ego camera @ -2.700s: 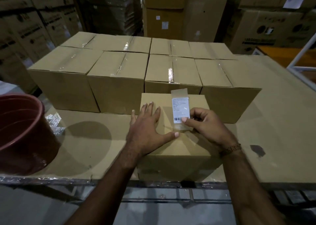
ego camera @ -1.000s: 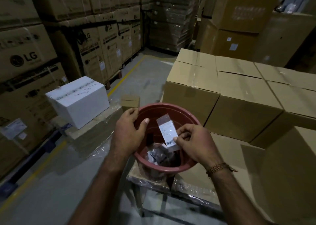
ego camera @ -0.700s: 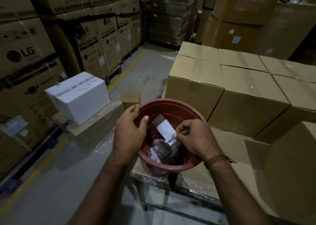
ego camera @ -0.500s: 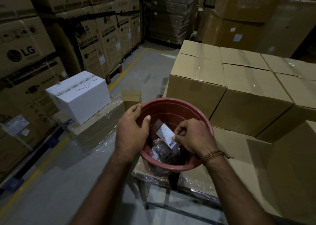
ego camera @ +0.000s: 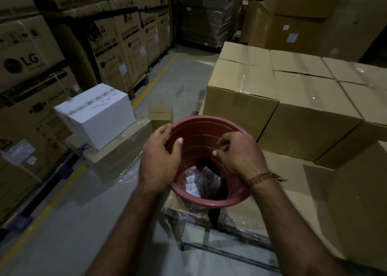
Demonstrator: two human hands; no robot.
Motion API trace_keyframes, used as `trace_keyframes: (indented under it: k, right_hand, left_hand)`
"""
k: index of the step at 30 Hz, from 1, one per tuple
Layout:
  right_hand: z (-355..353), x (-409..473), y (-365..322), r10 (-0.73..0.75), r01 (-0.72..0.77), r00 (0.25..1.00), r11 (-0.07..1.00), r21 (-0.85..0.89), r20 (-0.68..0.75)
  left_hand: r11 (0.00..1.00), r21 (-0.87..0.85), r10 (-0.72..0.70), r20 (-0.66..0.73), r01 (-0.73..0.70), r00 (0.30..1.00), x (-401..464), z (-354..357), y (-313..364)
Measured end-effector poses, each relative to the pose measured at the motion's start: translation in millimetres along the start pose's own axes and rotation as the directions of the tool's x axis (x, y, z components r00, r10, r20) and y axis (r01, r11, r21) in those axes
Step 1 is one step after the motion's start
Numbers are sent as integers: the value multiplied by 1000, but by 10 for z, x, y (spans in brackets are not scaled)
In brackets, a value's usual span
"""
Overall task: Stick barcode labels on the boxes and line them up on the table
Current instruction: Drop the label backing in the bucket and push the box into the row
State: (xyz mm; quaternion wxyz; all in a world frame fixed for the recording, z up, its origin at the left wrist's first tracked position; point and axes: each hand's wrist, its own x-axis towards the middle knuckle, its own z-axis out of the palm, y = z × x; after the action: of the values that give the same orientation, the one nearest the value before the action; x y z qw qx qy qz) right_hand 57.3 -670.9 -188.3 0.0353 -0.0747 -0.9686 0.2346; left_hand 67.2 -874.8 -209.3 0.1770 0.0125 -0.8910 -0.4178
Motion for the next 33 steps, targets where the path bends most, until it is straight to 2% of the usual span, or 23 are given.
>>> trace_keyframes:
  k: [7,17,22,25,28,31,33]
  right_hand:
    - [-244,-189,173,-57,62,997,988,140,-44]
    - [-980,-656,926,-8,49,971,985,164,-240]
    - [-1421,-957,1633,146,-115,922,988,108,-360]
    - [-1669,-1133,2091,239,-315,872,942,-114,-428]
    - [-1845,-1272,2482,401,-515,833,813,-272,-381]
    - [-1912,-1357,2872,505,-587,805,754,-293,-313]
    - [-1946,-1405,3056,549,-599,799,761,-248,-246]
  left_hand:
    - [977,150,144,59,-152,988,6,25,133]
    - [927,147,329,117,-344,937,-341,550,1102]
    - [918,129,345,209,-376,915,-696,1002,1709]
    - [907,143,345,285,-396,894,-934,1277,2060]
    - [909,142,325,350,-393,878,-1180,1544,2359]
    - [911,166,292,388,-378,874,-1408,1796,2610]
    - [917,195,247,411,-349,877,-1556,1936,2760]
